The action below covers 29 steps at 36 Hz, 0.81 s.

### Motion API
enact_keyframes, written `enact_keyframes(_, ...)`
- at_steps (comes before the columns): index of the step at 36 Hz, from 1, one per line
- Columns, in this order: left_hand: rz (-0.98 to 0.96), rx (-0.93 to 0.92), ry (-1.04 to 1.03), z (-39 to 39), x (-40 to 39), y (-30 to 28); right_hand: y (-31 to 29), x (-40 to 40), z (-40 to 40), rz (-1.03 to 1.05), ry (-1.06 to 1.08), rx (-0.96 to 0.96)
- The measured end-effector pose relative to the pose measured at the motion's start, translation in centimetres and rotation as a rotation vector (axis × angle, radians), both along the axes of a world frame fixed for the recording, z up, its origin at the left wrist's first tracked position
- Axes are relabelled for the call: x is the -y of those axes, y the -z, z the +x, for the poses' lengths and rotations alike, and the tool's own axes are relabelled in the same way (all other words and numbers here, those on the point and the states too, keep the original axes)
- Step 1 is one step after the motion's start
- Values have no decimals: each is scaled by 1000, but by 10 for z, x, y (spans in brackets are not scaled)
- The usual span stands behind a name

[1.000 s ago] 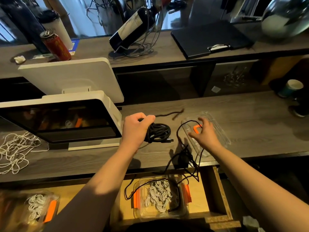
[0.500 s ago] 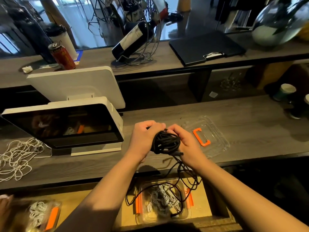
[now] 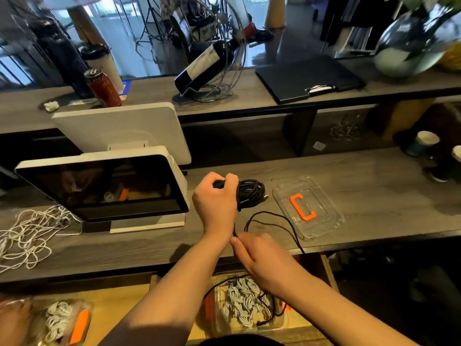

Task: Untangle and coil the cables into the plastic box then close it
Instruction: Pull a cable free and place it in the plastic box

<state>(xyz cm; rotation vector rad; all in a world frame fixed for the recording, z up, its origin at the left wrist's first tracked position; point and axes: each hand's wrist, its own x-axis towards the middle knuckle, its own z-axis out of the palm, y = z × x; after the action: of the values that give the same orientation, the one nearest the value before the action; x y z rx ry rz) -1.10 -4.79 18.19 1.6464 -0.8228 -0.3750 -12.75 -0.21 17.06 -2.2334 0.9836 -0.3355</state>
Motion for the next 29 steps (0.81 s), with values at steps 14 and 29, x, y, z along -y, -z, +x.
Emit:
enact_keyframes(14,318,334,488,14,-13,5,-45,65,-34,-273,75,1)
enact_keyframes(29,170,-527,693,6,-27,-6,-2,53,-41,31,145,233)
